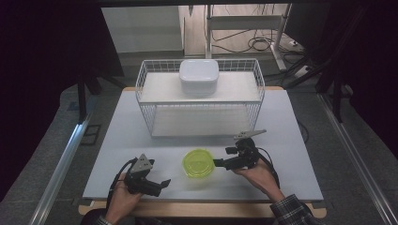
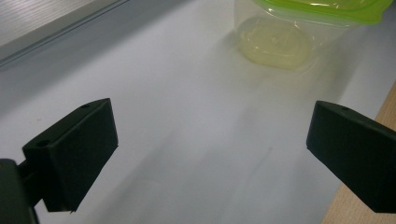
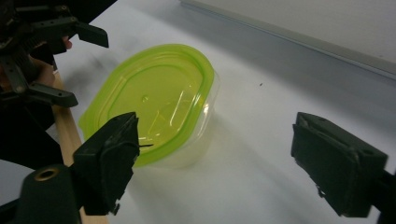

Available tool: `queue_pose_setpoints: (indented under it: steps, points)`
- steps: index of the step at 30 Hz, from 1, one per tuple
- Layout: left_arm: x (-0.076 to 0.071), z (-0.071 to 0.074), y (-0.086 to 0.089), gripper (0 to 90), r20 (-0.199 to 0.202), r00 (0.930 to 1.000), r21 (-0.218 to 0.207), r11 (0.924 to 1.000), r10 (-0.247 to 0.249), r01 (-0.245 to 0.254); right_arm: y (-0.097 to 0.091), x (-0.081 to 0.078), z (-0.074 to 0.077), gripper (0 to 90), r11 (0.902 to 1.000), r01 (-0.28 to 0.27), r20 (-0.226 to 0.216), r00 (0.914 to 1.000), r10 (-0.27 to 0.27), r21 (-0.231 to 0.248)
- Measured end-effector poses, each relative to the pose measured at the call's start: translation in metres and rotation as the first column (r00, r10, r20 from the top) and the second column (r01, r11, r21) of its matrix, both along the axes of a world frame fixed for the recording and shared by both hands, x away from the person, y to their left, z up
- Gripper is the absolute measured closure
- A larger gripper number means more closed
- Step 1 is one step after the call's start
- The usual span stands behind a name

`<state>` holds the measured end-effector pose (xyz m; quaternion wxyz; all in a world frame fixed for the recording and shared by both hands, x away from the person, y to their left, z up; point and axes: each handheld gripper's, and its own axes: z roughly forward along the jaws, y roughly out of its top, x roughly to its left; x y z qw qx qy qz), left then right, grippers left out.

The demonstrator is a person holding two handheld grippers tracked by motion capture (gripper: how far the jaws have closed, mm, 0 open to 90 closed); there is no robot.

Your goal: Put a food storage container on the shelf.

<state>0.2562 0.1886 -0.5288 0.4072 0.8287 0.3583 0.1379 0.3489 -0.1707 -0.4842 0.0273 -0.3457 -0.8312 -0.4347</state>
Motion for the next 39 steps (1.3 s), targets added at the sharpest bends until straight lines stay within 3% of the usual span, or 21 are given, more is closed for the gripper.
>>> queue_pose_setpoints:
  steps: [12, 21, 28, 29, 35, 39]
  points:
    - [0.000, 0.000, 0.000, 1.8, 0.000, 1.0000, 0.014, 0.9999, -0.006, 0.006, 0.014, 0.012, -0.001, 37.5, 1.0000, 0.003, -0.082, 0.9967, -0.002, 0.005]
    - [0.000, -0.001, -0.001, 1.9, -0.001, 0.9999, 0.022, 0.9997, -0.010, 0.010, 0.018, 0.020, -0.005, 53.8, 0.9995, 0.008, -0.166, 0.9861, -0.003, 0.031]
    - [0.000, -0.001, -0.002, 2.1, 0.000, 0.9999, 0.025, 0.9996, -0.013, 0.013, 0.023, 0.022, -0.009, 64.1, 0.9997, 0.011, -0.203, 0.9791, -0.006, 0.023]
    - [0.000, -0.001, -0.002, 2.1, 0.001, 0.9999, 0.025, 0.9996, -0.014, 0.013, 0.023, 0.024, -0.009, 68.9, 0.9992, 0.018, -0.229, 0.9734, -0.009, 0.036]
    - [-0.001, -0.001, -0.003, 2.1, 0.001, 0.9999, 0.028, 0.9995, -0.016, 0.016, 0.023, 0.026, -0.011, 77.7, 0.9986, 0.028, -0.280, 0.9599, -0.014, 0.045]
    - [-0.001, -0.001, -0.003, 2.1, 0.001, 0.9998, 0.031, 0.9994, -0.017, 0.017, 0.025, 0.026, -0.009, 80.1, 0.9989, 0.011, -0.278, 0.9606, 0.001, 0.045]
